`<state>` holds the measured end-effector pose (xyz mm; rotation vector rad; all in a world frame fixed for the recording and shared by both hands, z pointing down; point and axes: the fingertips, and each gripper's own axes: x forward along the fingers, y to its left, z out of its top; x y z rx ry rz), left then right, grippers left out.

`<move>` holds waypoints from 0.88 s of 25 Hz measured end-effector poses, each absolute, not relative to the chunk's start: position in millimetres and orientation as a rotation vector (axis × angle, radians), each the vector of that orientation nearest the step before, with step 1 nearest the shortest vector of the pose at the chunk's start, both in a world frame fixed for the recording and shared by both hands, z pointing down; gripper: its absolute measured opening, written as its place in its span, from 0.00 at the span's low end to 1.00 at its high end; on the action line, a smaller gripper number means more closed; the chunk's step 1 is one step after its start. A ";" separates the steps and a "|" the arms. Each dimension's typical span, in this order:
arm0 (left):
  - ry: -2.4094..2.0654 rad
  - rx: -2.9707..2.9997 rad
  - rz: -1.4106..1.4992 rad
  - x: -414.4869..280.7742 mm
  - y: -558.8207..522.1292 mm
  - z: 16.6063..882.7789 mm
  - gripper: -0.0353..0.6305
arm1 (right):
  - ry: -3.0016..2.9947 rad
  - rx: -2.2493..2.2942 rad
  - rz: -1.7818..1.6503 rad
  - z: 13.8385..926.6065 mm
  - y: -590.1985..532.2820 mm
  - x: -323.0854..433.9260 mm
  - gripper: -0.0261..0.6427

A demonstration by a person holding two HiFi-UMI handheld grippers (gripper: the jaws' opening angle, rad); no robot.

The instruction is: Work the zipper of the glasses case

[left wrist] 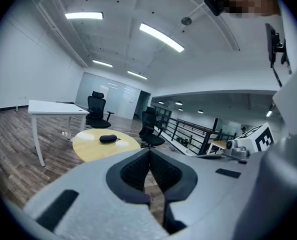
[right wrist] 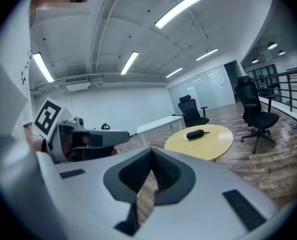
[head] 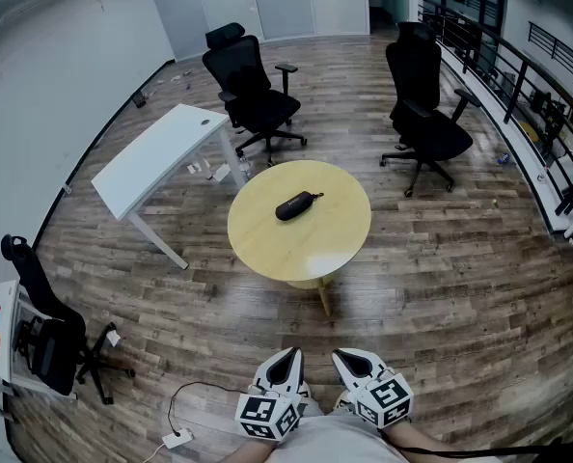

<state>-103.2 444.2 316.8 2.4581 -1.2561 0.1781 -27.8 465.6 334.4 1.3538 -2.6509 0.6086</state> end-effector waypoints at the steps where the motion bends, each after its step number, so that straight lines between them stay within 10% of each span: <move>1: -1.255 2.451 0.181 -99.5 441.5 320.2 0.06 | -2.636 1.362 0.616 338.3 460.1 -21.3 0.04; 22: -1.210 2.508 0.098 -82.3 127.7 324.8 0.06 | -2.590 1.469 0.583 343.8 152.5 11.5 0.04</move>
